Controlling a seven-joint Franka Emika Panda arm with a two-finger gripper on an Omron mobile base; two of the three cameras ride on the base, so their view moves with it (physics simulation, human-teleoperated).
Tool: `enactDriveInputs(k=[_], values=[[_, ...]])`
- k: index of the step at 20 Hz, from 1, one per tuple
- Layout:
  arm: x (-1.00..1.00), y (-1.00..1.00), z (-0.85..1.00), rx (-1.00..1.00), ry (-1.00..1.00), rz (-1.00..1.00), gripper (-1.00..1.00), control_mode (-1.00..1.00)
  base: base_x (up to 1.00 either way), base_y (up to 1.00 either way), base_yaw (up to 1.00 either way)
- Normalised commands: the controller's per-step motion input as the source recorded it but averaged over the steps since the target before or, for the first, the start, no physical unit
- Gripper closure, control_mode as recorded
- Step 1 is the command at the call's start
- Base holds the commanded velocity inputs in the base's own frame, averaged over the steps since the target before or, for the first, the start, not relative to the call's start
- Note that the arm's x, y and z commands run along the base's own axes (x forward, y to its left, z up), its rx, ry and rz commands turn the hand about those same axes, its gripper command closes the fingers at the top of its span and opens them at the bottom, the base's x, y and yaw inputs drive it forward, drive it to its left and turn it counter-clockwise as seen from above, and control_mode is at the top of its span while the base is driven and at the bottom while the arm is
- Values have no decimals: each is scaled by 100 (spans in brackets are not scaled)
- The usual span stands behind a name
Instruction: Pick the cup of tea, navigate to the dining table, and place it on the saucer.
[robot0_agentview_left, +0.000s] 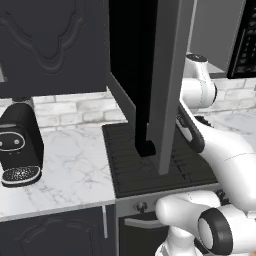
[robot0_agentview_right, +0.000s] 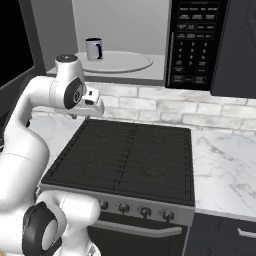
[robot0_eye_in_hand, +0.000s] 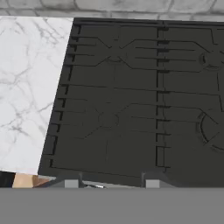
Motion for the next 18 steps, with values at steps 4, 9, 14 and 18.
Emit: enactDriveInputs(k=[4, 9, 14, 18], values=[[-43, -4, -3, 1, 0, 0, -100, -100, 0, 0, 0], [-59, 0, 25, 0, -17, 11, -100, -100, 0, 0, 0], [-10, 0, 82, 2, -40, 17, -100, -100, 0, 0, 0], [0, -8, 100, 1, -44, 18, -100, -100, 0, 0, 0]])
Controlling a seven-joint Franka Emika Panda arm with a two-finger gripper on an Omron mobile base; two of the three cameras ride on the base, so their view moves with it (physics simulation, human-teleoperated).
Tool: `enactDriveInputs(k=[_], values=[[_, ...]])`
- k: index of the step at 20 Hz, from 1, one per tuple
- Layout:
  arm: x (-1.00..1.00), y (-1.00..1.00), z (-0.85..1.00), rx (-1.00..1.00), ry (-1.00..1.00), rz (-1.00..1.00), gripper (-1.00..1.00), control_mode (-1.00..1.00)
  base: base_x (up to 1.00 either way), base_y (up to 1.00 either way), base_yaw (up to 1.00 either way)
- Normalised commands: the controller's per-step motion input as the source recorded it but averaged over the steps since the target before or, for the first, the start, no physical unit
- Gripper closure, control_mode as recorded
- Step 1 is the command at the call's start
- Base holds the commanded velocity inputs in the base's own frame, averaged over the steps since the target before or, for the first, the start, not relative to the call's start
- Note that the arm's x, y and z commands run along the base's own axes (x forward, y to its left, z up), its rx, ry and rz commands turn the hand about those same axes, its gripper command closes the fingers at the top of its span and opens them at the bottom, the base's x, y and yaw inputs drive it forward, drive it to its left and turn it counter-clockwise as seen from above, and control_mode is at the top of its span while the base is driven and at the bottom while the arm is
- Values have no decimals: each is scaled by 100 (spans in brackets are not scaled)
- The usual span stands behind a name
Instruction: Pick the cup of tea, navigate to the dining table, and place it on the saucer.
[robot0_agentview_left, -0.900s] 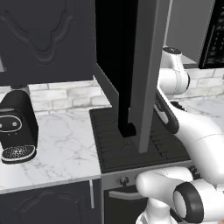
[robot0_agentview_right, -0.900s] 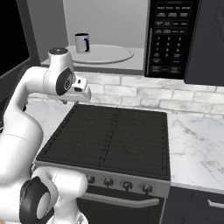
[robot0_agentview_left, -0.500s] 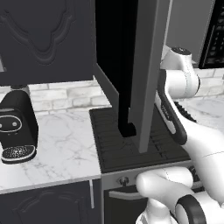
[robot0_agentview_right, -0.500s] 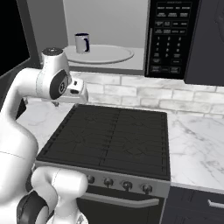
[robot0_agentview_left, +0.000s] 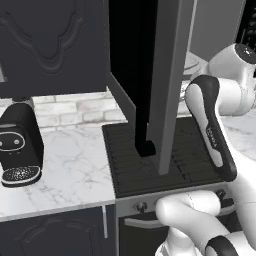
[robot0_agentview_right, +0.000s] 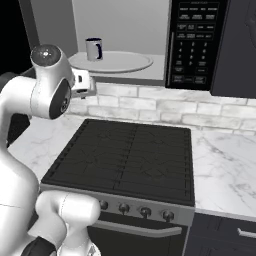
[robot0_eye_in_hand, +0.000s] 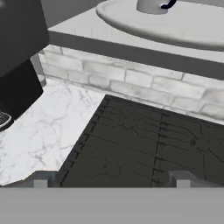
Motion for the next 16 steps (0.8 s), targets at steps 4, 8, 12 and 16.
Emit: enactDriveInputs(k=[4, 8, 12, 16], values=[[4, -28, 100, 4, -38, 13, -100, -100, 0, 0, 0], [26, -4, 100, 1, -26, 4, -100, -100, 0, 0, 0], [80, 9, 59, -3, -5, 0, -100, -100, 0, 0, 0], [92, 2, 1, -2, 10, 0, -100, -100, 0, 0, 0]])
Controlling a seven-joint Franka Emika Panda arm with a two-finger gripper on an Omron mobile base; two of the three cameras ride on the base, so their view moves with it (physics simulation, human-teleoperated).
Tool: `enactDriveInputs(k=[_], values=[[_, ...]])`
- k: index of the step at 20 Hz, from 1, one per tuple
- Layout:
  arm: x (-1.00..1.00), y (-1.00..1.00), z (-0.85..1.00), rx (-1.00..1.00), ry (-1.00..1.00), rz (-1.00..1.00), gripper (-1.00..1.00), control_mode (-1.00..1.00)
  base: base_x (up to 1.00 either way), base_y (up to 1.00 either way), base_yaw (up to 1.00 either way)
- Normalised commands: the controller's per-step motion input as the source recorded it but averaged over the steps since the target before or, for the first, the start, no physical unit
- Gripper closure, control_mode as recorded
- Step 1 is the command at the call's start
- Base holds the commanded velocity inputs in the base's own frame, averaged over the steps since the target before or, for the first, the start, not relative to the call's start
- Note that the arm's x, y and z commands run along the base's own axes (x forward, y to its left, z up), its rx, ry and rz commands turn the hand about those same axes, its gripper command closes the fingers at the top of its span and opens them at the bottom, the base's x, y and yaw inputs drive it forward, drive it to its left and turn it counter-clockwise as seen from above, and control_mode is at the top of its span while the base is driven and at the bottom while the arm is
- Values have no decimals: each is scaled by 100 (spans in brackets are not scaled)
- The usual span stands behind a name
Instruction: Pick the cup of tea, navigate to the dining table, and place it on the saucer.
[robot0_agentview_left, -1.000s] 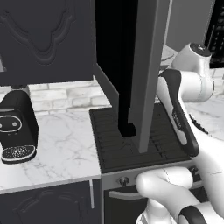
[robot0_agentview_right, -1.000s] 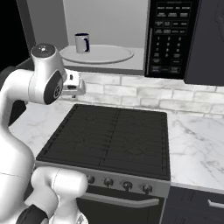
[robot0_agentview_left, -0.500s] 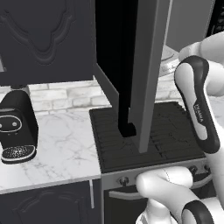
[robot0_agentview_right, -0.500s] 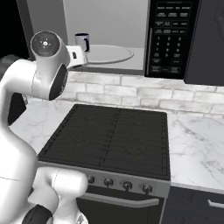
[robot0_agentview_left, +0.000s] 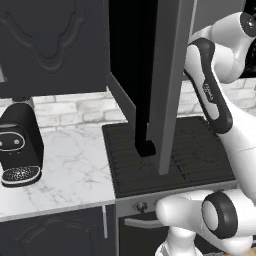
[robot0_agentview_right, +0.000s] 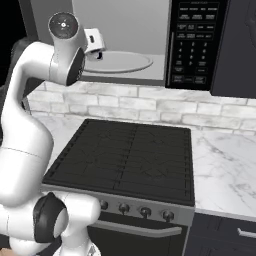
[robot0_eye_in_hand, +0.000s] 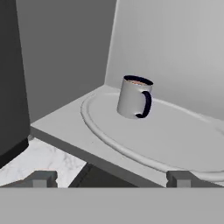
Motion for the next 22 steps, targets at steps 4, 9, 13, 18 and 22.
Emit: enactDriveInputs(k=[4, 9, 13, 18, 22], values=[[59, -19, -2, 0, 1, 6, -100, -100, 0, 0, 0], [37, -29, -4, 0, 0, 9, -100, -100, 0, 0, 0], [42, -10, -23, 0, 5, 12, -100, -100, 0, 0, 0], [66, 13, -20, 0, 11, 5, -100, -100, 0, 0, 0], [72, 32, -4, 0, 7, 0, -100, -100, 0, 0, 0]])
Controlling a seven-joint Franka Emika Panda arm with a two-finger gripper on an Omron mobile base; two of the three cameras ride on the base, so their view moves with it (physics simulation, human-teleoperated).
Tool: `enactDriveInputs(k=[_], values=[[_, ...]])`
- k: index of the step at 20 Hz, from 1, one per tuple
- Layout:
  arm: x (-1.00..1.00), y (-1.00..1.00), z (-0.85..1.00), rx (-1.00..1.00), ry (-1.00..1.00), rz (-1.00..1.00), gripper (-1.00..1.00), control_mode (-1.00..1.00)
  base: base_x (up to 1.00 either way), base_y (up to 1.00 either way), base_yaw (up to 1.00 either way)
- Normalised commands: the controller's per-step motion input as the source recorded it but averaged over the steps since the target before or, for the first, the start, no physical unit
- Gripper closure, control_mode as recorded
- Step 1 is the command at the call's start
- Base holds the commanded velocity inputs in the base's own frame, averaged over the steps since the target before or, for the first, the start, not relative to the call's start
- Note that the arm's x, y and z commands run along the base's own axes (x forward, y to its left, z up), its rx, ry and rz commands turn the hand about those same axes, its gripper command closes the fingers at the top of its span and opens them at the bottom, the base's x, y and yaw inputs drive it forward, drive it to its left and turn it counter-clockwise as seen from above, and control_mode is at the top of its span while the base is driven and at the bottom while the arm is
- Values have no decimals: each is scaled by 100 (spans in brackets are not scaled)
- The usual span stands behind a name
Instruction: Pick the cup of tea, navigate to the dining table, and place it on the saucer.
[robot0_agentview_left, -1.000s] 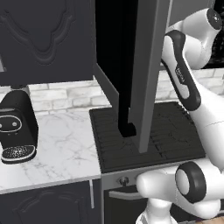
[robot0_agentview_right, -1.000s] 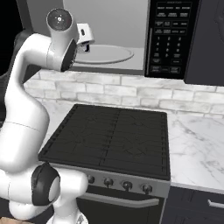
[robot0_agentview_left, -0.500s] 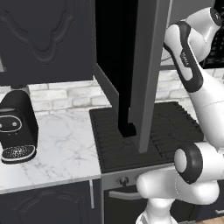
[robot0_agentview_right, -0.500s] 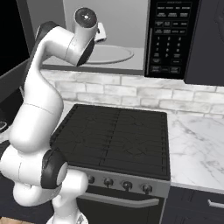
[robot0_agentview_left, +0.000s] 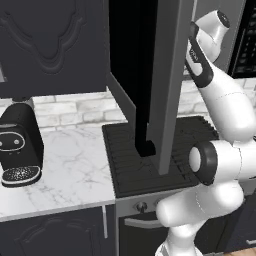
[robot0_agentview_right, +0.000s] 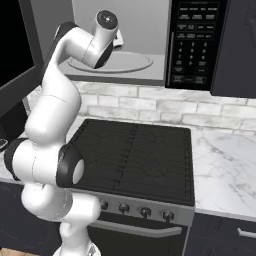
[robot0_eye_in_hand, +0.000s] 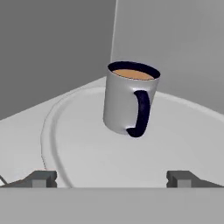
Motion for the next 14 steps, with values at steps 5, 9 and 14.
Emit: enactDriveInputs(k=[5, 9, 14], values=[[54, 39, 0, 0, 2, 0, -100, -100, 0, 0, 0], [43, 27, 0, 0, 6, 0, -100, -100, 0, 0, 0], [37, -5, -19, 0, 2, 2, -100, -100, 0, 0, 0]])
